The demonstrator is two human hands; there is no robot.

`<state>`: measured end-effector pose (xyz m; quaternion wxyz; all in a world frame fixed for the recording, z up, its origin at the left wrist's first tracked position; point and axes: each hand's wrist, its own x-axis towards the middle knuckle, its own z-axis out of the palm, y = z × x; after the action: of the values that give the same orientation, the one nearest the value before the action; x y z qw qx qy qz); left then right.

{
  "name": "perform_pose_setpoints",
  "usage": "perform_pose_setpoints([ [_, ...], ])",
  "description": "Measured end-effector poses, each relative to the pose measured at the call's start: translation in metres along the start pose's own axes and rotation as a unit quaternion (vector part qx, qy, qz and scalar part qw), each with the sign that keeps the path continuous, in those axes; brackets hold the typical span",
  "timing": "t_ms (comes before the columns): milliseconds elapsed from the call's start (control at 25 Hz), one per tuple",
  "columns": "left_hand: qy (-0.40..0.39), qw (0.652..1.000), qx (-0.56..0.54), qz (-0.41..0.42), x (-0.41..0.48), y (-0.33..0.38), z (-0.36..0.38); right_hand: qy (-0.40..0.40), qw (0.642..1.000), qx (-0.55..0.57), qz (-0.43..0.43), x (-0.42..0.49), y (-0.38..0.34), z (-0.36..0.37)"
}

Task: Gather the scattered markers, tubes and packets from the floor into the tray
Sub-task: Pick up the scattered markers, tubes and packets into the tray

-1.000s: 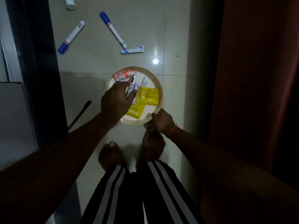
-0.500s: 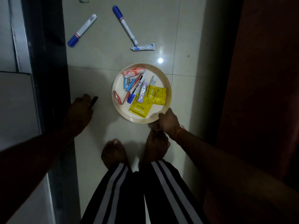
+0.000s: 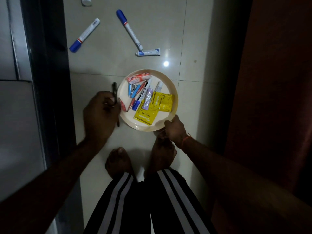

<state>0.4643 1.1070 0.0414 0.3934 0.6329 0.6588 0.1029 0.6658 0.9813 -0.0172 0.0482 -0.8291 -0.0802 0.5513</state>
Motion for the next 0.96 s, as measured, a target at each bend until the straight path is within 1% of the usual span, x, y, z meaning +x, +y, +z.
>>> perform_pose_setpoints([
  [40, -0.054, 0.997, -0.04, 0.028, -0.001, 0.007, 0.014, 0.001, 1.0, -0.004, 0.002, 0.004, 0.003, 0.001],
  [80, -0.125, 0.991, -0.021, 0.037, -0.007, 0.01, 0.032, 0.002, 1.0, -0.007, 0.006, 0.005, 0.004, 0.002],
  [120, -0.17, 0.985, -0.015, 0.023, -0.008, 0.015, 0.053, 0.004, 1.0, -0.009, 0.002, 0.008, 0.007, 0.004],
  [240, -0.209, 0.977, 0.001, -0.032, 0.003, 0.026, 0.094, 0.004, 1.0, -0.001, -0.003, 0.007, 0.006, 0.004],
  [320, -0.21, 0.976, 0.031, -0.05, 0.0, 0.038, 0.105, -0.002, 1.0, 0.011, -0.002, 0.002, 0.003, 0.003],
  [360, -0.188, 0.98, 0.03, -0.057, 0.001, 0.044, 0.103, 0.0, 1.0, 0.019, -0.007, 0.003, 0.004, 0.004],
  [440, -0.116, 0.99, 0.041, -0.072, 0.005, 0.043, 0.087, -0.001, 0.999, 0.047, 0.004, 0.0, -0.001, 0.004],
  [520, -0.047, 0.994, 0.056, -0.083, -0.003, 0.043, 0.053, -0.009, 0.998, 0.066, 0.017, -0.009, -0.005, 0.0],
  [560, -0.021, 0.994, 0.047, -0.099, -0.012, 0.039, 0.034, -0.013, 0.997, 0.074, 0.015, -0.011, 0.0, -0.001],
  [600, -0.012, 0.992, 0.04, -0.116, -0.023, 0.036, 0.012, -0.016, 0.996, 0.09, 0.016, -0.013, 0.007, -0.001],
  [720, -0.052, 0.982, 0.058, -0.171, -0.066, 0.024, -0.057, -0.023, 0.988, 0.146, 0.044, -0.019, 0.035, 0.001],
  [800, -0.081, 0.97, 0.086, -0.212, -0.082, 0.021, -0.095, -0.016, 0.982, 0.18, 0.053, -0.042, 0.032, -0.008],
  [880, -0.106, 0.951, 0.081, -0.278, -0.069, 0.013, -0.109, -0.006, 0.976, 0.206, 0.067, -0.079, 0.004, -0.029],
  [960, -0.15, 0.943, 0.095, -0.282, -0.057, 0.021, -0.116, 0.018, 0.972, 0.221, 0.073, -0.103, -0.034, -0.053],
])
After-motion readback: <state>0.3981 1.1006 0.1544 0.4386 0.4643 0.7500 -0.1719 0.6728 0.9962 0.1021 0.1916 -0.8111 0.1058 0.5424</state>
